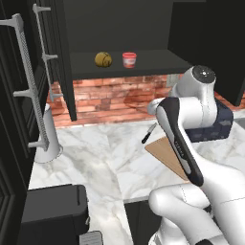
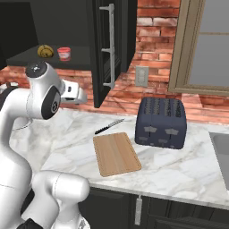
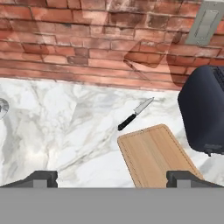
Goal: Pick the bread, place it on the cutting board, pick the jam, place it on the counter, and close the cabinet.
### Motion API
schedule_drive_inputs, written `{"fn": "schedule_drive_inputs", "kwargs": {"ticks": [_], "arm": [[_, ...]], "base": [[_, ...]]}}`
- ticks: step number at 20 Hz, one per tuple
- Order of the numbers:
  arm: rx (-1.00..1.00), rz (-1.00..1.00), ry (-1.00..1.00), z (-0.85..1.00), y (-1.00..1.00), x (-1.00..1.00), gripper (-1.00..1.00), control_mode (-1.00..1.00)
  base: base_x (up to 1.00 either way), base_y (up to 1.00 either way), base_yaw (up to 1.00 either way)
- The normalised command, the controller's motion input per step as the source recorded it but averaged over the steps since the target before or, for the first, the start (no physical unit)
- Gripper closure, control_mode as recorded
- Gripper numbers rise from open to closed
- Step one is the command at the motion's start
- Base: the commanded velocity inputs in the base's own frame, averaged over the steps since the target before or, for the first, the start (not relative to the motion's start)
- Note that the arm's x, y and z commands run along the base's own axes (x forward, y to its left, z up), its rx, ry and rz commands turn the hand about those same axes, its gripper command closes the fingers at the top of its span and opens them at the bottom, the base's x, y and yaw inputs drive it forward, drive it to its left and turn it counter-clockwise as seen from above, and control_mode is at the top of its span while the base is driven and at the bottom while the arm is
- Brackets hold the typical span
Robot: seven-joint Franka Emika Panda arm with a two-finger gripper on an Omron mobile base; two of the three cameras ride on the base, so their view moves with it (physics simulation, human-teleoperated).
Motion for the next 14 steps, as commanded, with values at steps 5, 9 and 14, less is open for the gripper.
{"fn": "schedule_drive_inputs", "kwargs": {"ticks": [5, 9, 14], "arm": [[0.04, 0.00, -0.11, 0.21, 0.00, -0.03, -1.00, -1.00], [0.07, 0.00, 0.00, 0.24, 0.00, 0.00, -1.00, -1.00], [0.07, 0.00, 0.00, 0.27, 0.00, 0.00, -1.00, -1.00]], "base": [[0.00, 0.00, 0.00], [0.00, 0.00, 0.00], [0.00, 0.00, 0.00]]}}
